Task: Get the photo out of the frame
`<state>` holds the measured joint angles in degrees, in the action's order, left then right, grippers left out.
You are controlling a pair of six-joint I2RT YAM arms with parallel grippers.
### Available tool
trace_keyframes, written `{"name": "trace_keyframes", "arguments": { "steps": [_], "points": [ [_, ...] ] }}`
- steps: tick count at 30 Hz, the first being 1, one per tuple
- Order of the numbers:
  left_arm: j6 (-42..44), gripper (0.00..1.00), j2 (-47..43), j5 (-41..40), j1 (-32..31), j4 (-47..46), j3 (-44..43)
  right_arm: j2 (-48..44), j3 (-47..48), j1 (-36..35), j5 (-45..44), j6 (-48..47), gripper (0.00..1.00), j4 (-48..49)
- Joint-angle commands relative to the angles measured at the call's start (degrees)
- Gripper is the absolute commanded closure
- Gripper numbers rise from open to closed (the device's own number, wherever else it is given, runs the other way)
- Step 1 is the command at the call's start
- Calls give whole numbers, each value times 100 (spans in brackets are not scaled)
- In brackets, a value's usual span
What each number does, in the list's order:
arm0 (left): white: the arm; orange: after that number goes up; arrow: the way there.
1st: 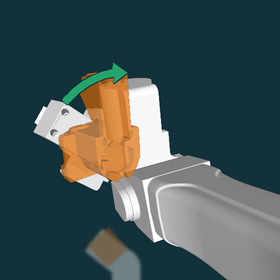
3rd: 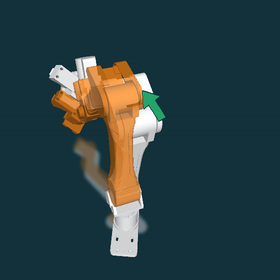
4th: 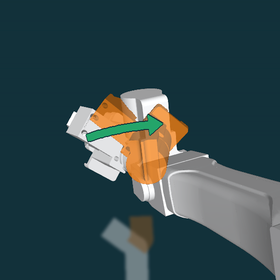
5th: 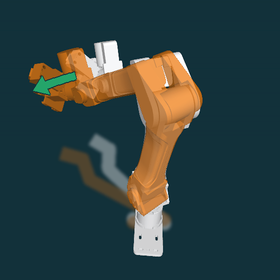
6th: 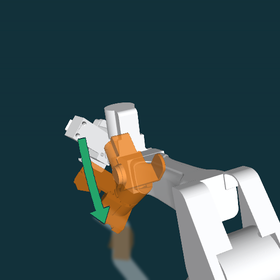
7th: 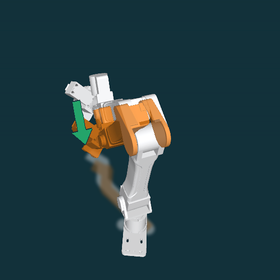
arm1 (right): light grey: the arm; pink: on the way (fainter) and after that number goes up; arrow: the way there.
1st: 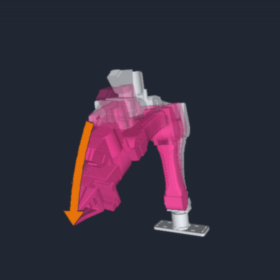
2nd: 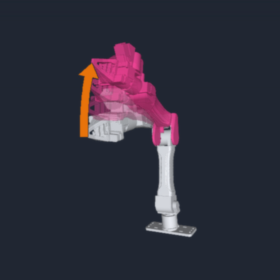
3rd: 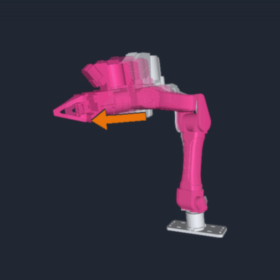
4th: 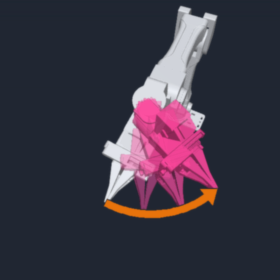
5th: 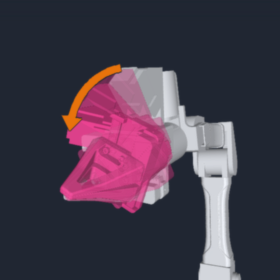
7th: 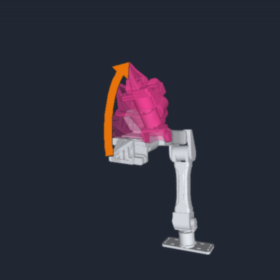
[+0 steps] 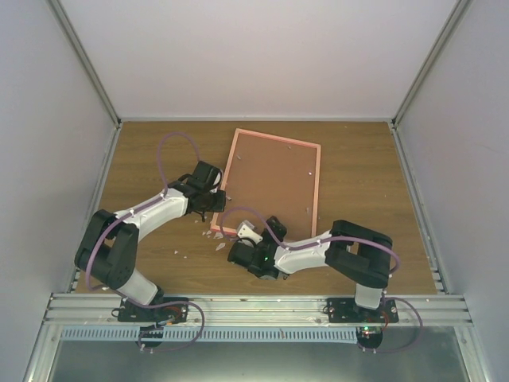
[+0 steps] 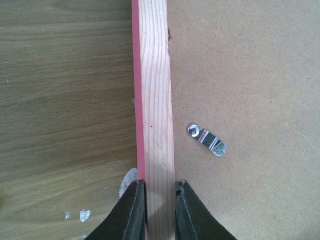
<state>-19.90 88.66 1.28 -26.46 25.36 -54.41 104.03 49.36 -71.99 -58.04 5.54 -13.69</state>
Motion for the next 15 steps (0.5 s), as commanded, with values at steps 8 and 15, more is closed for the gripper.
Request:
{"name": "trace_keyframes", "arguments": {
  "steps": [8, 15],
  "points": [
    [74, 100, -335, 269, 35, -190, -247, 249, -163, -26, -284, -408, 22, 758],
    [74, 100, -410, 483, 198, -174, -228, 13, -209, -26, -559, -464, 42, 726]
  ]
}}
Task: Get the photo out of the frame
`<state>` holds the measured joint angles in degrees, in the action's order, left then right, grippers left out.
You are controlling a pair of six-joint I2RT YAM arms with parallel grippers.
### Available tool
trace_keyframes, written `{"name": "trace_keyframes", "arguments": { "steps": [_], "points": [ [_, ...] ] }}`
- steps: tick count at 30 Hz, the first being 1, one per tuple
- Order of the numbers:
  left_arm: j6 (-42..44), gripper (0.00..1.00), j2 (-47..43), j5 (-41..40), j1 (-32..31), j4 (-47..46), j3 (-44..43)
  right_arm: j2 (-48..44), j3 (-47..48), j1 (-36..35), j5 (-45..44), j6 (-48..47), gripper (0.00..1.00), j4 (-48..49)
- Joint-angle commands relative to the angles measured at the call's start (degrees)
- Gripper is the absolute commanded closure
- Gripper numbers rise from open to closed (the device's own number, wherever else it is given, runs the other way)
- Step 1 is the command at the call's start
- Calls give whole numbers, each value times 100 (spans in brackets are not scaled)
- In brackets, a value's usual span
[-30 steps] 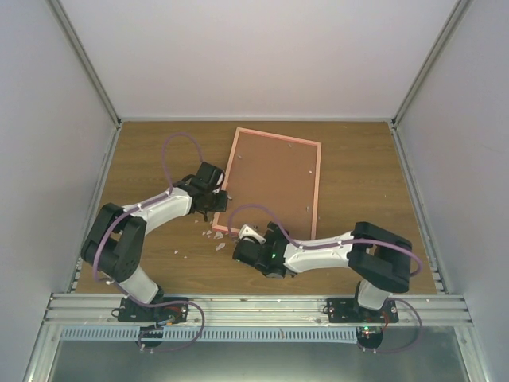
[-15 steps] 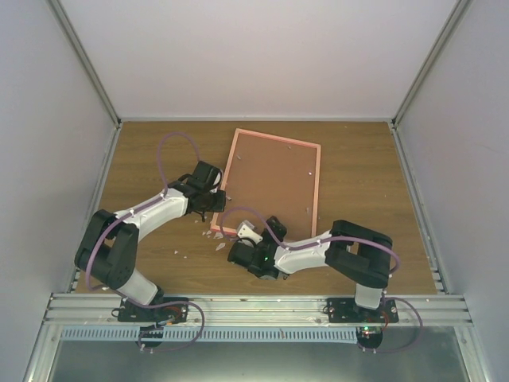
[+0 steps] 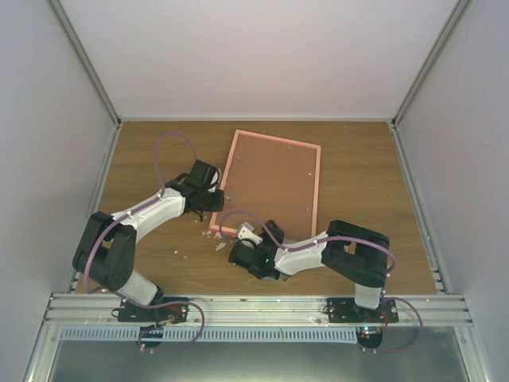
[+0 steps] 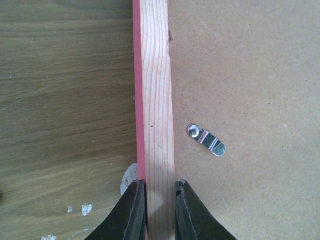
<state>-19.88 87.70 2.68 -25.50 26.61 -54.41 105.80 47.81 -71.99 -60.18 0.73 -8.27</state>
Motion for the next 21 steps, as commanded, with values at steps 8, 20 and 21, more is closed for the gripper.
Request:
{"name": "trace_keyframes", "arguments": {
  "steps": [8, 20, 21],
  "points": [
    [55, 92, -587, 406, 244, -263, -234, -740, 99, -26, -495, -467, 62, 105],
    [-94, 59, -2055, 515, 954, -133, -523, -2012, 541, -14, 9, -1870, 82, 138],
    [-95, 57, -2220, 456, 1008, -146, -546, -2110, 583, -5, 123, -1978, 85, 141]
  ]
}}
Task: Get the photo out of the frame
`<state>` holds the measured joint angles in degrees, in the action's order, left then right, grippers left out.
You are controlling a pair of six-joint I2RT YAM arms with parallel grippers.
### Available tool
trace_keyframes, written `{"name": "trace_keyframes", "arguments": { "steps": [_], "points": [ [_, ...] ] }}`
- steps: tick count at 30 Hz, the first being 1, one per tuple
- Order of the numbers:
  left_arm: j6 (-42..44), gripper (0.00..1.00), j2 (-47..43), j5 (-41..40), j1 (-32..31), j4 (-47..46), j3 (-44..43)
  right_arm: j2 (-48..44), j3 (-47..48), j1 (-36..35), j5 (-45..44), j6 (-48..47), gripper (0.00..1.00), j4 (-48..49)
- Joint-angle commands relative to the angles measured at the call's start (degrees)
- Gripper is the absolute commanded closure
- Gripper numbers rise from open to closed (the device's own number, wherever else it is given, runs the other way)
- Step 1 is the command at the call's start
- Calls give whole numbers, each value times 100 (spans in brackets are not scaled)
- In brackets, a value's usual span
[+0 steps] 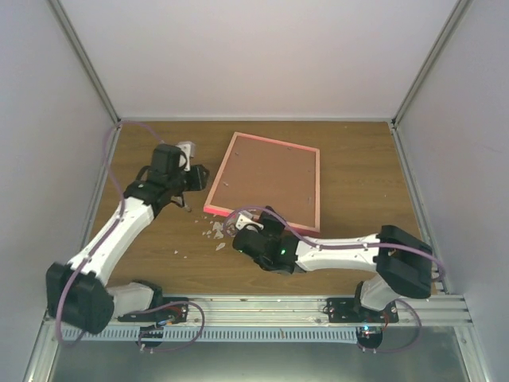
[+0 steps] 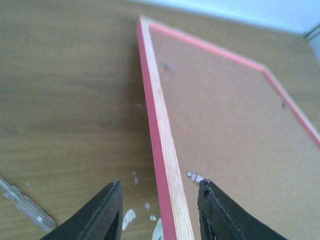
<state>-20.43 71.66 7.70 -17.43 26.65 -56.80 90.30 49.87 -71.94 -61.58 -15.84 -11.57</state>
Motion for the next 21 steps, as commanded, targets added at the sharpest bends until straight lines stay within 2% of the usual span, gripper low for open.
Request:
{"name": "trace_keyframes", "arguments": {
  "steps": [1, 2, 12, 16, 21],
  "points": [
    [-40, 55, -773, -153, 243, -159, -316, -672, 428, 18, 388, -406, 89, 453],
    [-36, 52, -935, -253, 255, -183, -315, -781, 516, 53, 535, -467, 93, 422],
    [-81, 31, -1901, -720, 328, -387, 36, -1758, 1600, 913, 2506, -422, 99, -119],
    [-95, 25, -2026, -722, 358, -486, 190, -2031, 1937, 1377, 3145, -300, 100, -85],
    [-110, 24, -2020, -657, 371, -544, 309, -2113, 2393, 1863, 3909, 124, 100, -166]
  ]
}}
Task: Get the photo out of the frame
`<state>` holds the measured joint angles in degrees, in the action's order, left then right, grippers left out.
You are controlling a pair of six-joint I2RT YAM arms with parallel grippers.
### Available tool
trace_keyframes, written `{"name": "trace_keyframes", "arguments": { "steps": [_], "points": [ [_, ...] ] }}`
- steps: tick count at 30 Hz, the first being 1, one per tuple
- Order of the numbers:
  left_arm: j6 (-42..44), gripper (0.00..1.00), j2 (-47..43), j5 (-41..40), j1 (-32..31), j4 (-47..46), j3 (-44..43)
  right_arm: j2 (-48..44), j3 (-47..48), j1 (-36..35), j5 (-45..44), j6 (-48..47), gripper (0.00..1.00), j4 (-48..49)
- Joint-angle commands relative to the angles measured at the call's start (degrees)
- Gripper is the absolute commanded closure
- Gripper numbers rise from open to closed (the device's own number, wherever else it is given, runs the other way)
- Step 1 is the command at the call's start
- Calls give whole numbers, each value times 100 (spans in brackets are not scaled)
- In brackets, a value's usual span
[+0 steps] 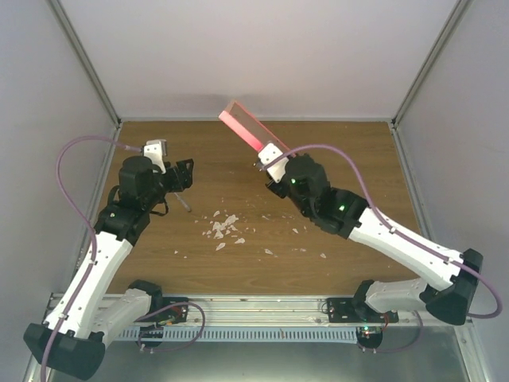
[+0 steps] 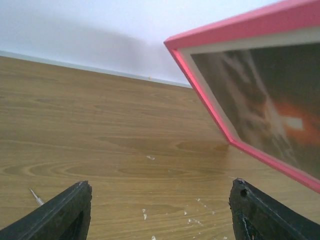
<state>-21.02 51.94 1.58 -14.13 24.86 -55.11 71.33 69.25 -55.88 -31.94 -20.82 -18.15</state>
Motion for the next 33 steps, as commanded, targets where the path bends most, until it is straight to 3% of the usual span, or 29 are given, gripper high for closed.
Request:
{"name": "trace_keyframes", "arguments": {
  "steps": [1, 6, 22, 33],
  "points": [
    [-64, 24, -44, -10, 48, -389, 175, -216, 512, 339, 1084, 709, 99, 494],
    [-121, 24, -44, 120, 51, -483, 340, -250, 732, 734, 1625, 1208, 99, 530],
    [-166, 23, -77, 231, 66, -594, 646, -785, 487, 2366, 4483, 2913, 99, 1157],
    [-166, 22, -143, 369, 85, -547, 683, -804, -386, 4376, 7558, 4870, 99, 2110]
  ]
}}
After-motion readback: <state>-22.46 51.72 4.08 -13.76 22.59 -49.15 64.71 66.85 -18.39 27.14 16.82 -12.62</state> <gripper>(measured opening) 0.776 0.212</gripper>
